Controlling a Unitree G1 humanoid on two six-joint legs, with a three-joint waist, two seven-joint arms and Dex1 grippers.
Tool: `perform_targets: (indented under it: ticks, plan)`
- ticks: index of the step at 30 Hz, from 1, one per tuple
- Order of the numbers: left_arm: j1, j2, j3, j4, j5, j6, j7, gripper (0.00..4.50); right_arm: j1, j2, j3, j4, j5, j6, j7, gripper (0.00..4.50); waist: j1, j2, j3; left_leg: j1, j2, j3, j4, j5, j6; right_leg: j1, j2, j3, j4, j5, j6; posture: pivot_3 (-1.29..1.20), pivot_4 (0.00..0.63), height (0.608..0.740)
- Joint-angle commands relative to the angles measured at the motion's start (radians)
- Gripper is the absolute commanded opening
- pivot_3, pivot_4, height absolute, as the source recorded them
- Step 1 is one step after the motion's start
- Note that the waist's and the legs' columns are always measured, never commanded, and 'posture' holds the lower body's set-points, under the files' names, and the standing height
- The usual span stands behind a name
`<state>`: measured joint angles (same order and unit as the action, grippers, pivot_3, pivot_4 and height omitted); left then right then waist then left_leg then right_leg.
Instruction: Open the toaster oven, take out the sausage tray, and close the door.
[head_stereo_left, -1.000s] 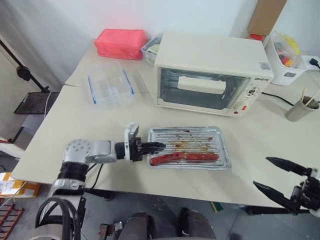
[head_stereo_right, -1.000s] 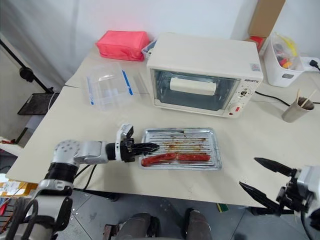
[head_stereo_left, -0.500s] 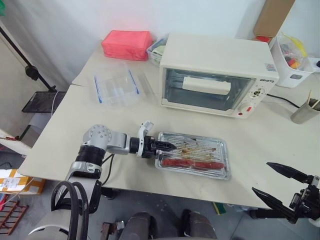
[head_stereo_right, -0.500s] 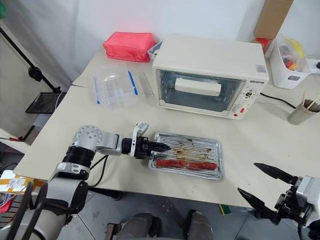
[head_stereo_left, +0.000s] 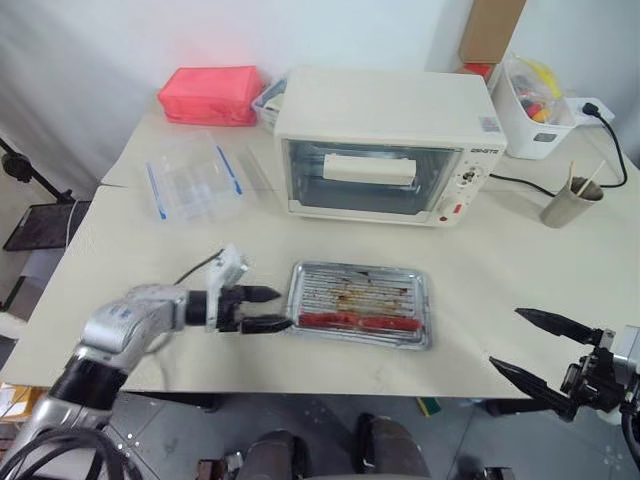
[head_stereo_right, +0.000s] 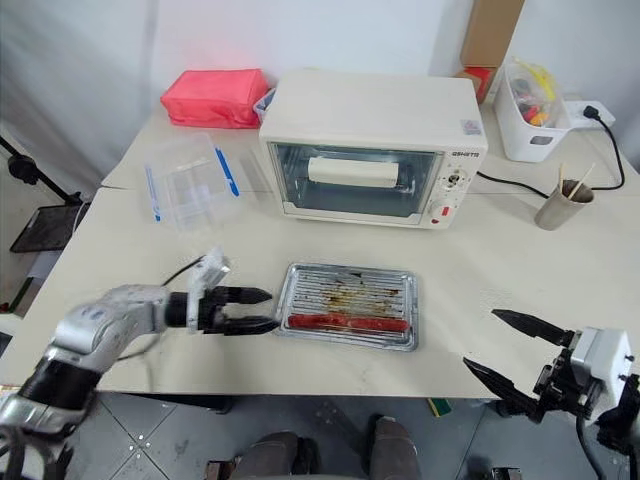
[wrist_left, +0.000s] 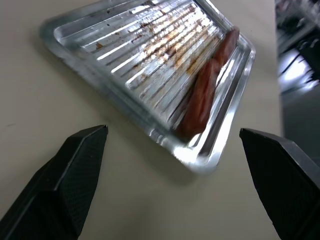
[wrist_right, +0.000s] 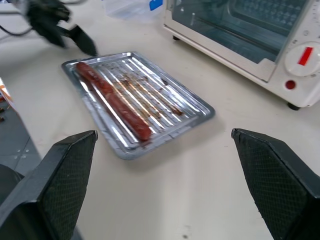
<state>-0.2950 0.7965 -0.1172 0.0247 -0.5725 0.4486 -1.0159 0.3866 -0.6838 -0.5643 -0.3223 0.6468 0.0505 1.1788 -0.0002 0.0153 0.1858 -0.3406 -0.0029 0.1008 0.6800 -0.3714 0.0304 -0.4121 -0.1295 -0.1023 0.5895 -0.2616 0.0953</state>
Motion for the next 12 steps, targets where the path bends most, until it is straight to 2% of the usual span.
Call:
perform_targets:
  ticks: [1, 4, 7, 12]
  plan:
    - [0.055, -0.025, 0.153, 0.019, 0.053, -0.307, -0.054, 4.49, -0.04, -0.025, 0.016, 0.017, 0.004, -0.009, 0.021, 4.5, 0.004, 0.0, 0.001, -0.001, 0.0, -0.001, 0.0, 0.0, 0.001, -0.001, 0.0, -0.001, 0.0, 0.0, 0.0, 0.0, 0.15, 0.74]
    - [0.105, -0.018, 0.225, 0.015, 0.08, -0.459, -0.112, 4.49, -0.083, -0.049, 0.036, 0.033, 0.008, -0.004, 0.043, 4.5, 0.02, -0.001, 0.001, -0.009, 0.0, -0.004, 0.002, 0.001, 0.004, -0.006, -0.002, -0.003, 0.0, 0.0, 0.0, 0.0, 0.15, 0.74]
    - [0.148, 0.012, 0.277, -0.01, 0.074, -0.468, -0.136, 4.49, -0.129, -0.071, 0.06, 0.04, 0.013, 0.004, 0.064, 4.5, 0.022, 0.0, 0.001, -0.013, -0.001, -0.003, 0.003, 0.003, 0.012, -0.01, -0.003, -0.004, 0.0, 0.001, 0.001, 0.0, 0.15, 0.74]
    - [0.206, 0.034, 0.318, -0.027, 0.064, -0.465, -0.175, 4.49, -0.198, -0.076, 0.099, 0.041, 0.016, -0.001, 0.082, 4.5, 0.024, 0.0, 0.001, -0.014, -0.001, -0.003, 0.003, 0.003, 0.015, -0.01, -0.002, -0.007, 0.0, 0.001, 0.001, 0.0, 0.15, 0.74]
